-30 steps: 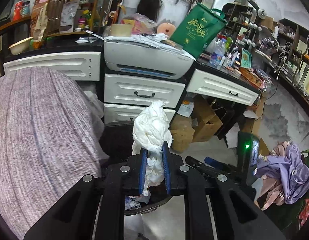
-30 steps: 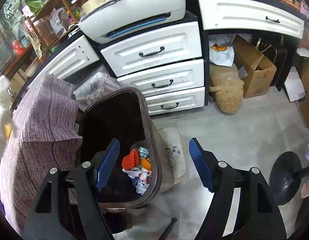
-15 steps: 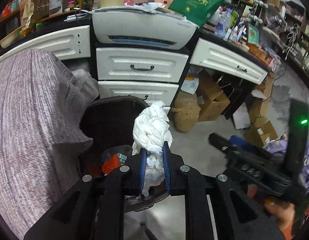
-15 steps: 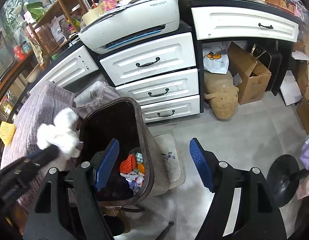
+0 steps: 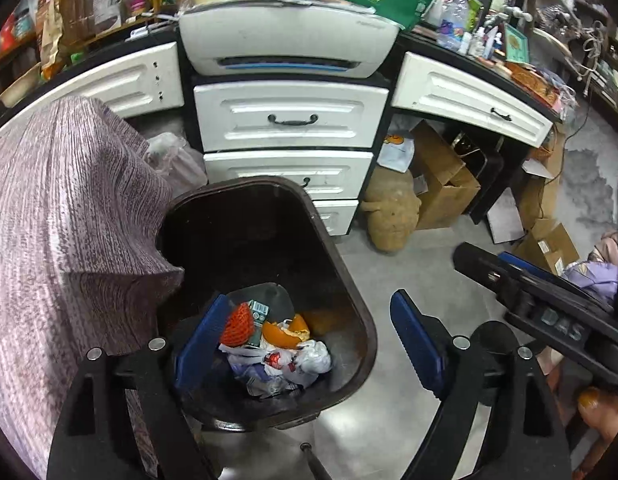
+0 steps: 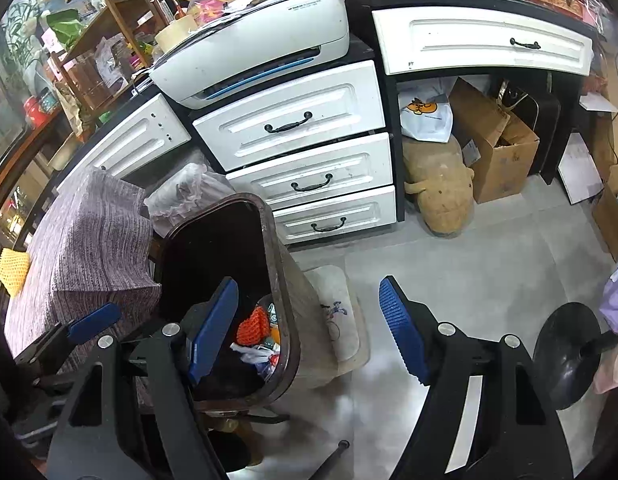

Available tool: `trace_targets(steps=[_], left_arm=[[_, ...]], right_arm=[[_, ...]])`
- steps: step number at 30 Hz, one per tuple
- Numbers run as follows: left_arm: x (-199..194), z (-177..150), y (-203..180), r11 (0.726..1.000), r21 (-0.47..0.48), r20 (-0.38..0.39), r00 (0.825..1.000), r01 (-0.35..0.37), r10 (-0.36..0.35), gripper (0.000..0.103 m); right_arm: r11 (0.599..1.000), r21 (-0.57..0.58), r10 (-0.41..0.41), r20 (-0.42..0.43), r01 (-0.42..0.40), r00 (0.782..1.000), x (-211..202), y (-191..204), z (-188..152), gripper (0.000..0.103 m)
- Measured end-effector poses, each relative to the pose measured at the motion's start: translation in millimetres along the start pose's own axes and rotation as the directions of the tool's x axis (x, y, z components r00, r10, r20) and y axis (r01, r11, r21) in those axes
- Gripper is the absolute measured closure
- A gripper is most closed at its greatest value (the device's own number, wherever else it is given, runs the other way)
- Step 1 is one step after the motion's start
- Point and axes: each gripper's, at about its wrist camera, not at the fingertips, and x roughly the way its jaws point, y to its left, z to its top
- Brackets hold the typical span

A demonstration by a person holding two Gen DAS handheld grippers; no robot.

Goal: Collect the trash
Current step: 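Withdraw both open tools from the bin back to the table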

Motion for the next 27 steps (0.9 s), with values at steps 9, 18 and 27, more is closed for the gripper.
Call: trace_targets(steps=[9,18,27], left_arm=[[-58,1,12,0.999,0.017,0.088,0.996,0.029,-0.030,0.011],[-110,-1,66,0.998,-0.050,0.169,0.984,-0.039,0.047,0.006],[-161,-21,145,0.978,-0.189,0.206,0.970,-0.092,0.132,0.006]], right_arm=[[0.998,-0.046,0.043,0.002,-0.043,0.999,4,28,4,0.030],[0.966,-0.185,0.180,-0.010,-0.179,0.984,2,111,11,0.022],[0.891,-0.345,0.302,-0.037,-0.296,0.953,-7,205,13,0.020]])
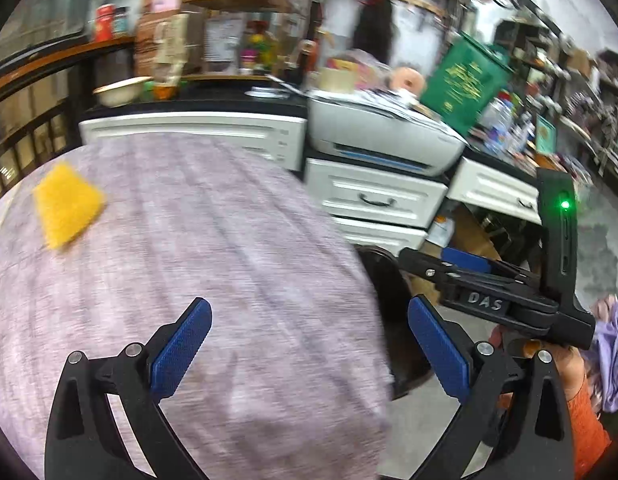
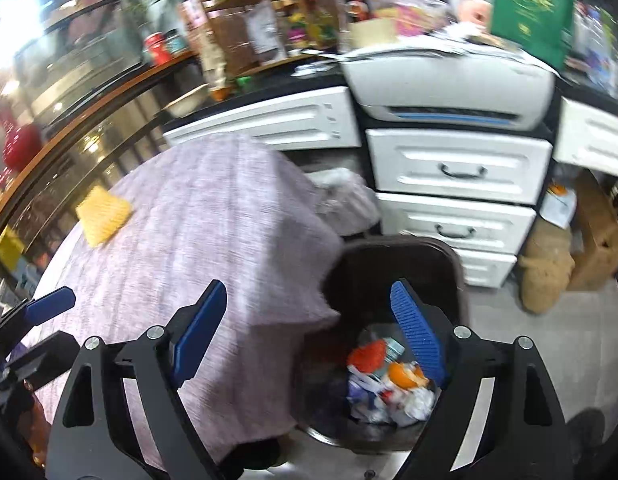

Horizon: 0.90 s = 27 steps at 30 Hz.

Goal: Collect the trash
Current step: 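Withdraw both open tools from the bin back to the table, then grasp the yellow foam fruit net with the right tool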

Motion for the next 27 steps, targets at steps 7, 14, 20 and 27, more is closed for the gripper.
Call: trace_targets(steps=[7,14,20,27], left_arm=[[-29,-5,77,0.988,-0.127,0.021,0.996,-0.087,0.090,0.006],[-48,-12,154,0.936,-0.222,-0.003,0.960,-0.273,0.279,0.006],[-61,-20,205,0.886,-0.296,-0.041,0.931,-0.358,0.362,0.006],[-70,-23,242,0.833,-0.377,-0.070,0.910,-0.404,0.409,0.006]], right_arm=[[0.984,-0.098,0.146,-0.061,-0.151,0.987,21,74,19,0.020],[0.929,-0.202,0.277,-0.171,-0.309,0.946,51,171,29,0.019],[0.897,-0.248,0.312,-0.230,-0.365,0.922,86,239,29,0.020],[0.889,-0.295,0.278,-0.259,-0.350,0.925,121,292,34,0.020]])
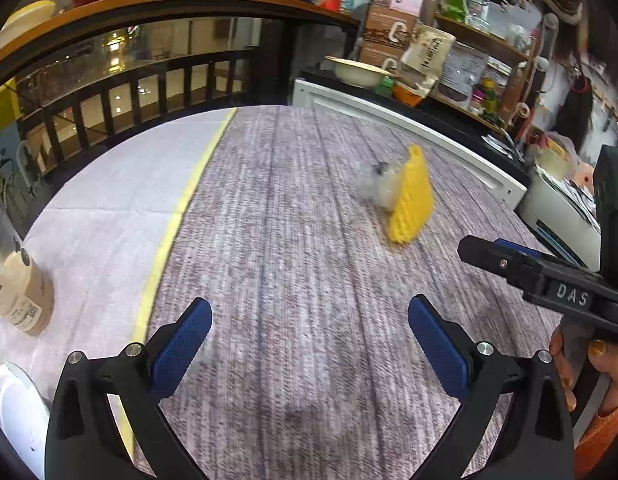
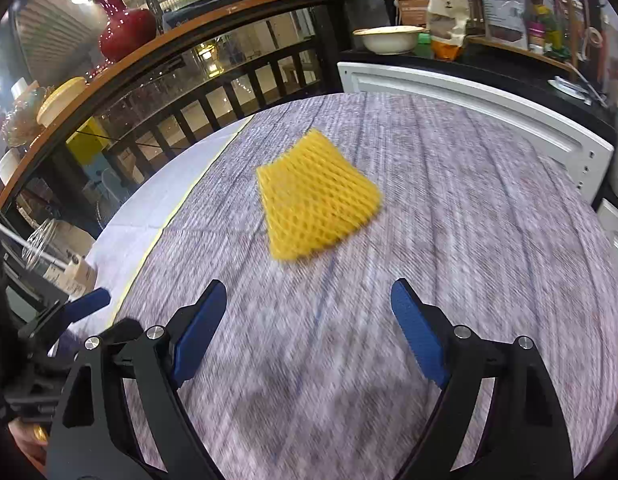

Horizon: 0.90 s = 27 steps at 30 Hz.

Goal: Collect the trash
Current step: 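Grasp the yellow foam fruit net with the right tool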

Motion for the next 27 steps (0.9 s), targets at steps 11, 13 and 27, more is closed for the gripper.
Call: trace_targets(steps=[11,13,27], left_arm=[[16,2,11,0.999,-0.042,-0.034,0.999,0.002,-0.003,0.006],[17,2,10,0.999,-0.041,-0.037,0.999,0.005,-0.006,0.006],[34,17,-12,0.999,-0.010,-0.033,0.998,0.053,-0.053,0.006]], right_arm=[[0.995,-0.049,-0.088,-0.046,0.085,0.995,63,17,39,0.020],[0.993,-0.056,-0.107,-0.054,0.104,0.993,71,16,40,0.029],[0.993,-0.042,-0.107,0.028,0.108,0.994,27,-3,23,0.089]])
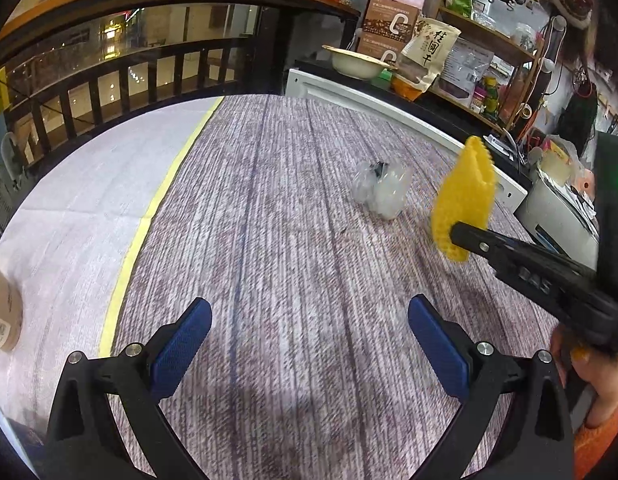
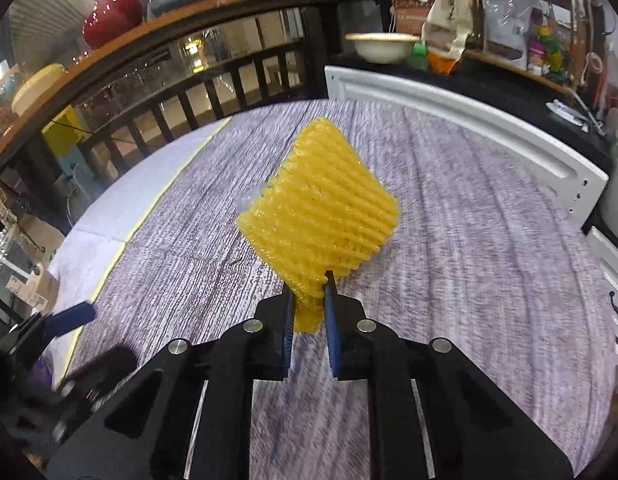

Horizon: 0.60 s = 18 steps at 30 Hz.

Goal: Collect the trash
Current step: 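Grasp the clear plastic bag with the left tool while the right tool holds the net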

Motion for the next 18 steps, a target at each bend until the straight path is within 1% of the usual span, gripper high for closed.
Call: trace_targets(steps=[4,8,11,15,18], left_arm=[[17,13,-17,0.998,0.059,0.018,1.000,-0.010,0.009,0.006],[38,27,-29,0.998,0.060,-0.006,1.000,0.021,-0.021,0.006],[50,37,-39,0.997,0.069,-0.008,0.999,0.035,-0.034,0.007],[69,50,-55,0.995,0.100,-0.022,1.000,0.025,-0.022,0.012],[81,56,-59,0.995,0.091,-0.045,0.999,0.032,-0.028,0.017]], right_arm=[[1.000,-0.009,-0.015,0.025,0.015,1.000,-24,-10,-7,0.089],[1.000,-0.004,-0.020,0.025,0.020,0.999,-40,-20,-16,0.089],[1.000,-0.003,-0.025,0.026,0.025,0.999,-50,-28,-23,0.089],[1.000,0.017,-0.026,0.024,0.025,0.999,-57,-39,-30,0.089],[0.999,0.019,-0.028,0.024,0.027,0.999,-62,-42,-34,0.088]])
